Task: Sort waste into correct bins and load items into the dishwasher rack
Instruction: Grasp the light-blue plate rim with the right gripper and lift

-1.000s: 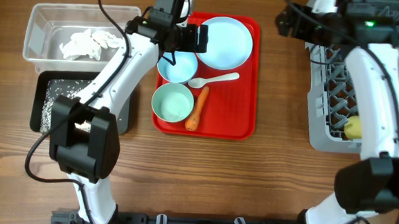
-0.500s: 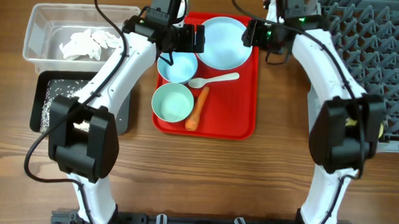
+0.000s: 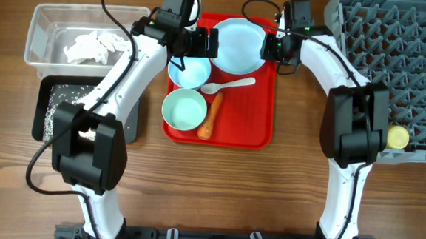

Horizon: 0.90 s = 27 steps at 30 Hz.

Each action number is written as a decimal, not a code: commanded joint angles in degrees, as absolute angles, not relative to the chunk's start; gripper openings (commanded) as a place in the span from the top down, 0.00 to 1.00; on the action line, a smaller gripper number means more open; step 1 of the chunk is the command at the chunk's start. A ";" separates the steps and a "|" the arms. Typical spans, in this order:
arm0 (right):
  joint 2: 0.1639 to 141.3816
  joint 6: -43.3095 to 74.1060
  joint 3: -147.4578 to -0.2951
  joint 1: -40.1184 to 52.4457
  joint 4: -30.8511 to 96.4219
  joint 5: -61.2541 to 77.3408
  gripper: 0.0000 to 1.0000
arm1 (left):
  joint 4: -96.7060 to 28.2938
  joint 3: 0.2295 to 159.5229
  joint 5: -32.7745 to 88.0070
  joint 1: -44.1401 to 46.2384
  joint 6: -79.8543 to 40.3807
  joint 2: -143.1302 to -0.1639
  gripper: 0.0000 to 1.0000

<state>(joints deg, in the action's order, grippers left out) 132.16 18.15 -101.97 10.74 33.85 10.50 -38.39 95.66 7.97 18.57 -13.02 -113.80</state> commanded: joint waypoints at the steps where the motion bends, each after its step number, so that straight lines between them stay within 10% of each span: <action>1: 135.59 18.13 -101.60 11.09 33.52 9.91 0.69 | -38.39 96.33 8.23 18.87 -13.78 -114.50 0.00; 8: 136.57 18.65 -101.60 11.07 33.78 9.89 0.96 | -38.37 96.33 8.23 18.90 -13.78 -114.52 0.00; 27: 124.95 16.60 -103.83 5.82 37.50 10.39 0.96 | -38.37 96.33 8.25 18.90 -13.78 -114.52 0.00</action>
<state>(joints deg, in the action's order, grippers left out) 132.11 19.00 -103.24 7.84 37.32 11.70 -38.39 95.66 7.97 18.68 -13.02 -113.80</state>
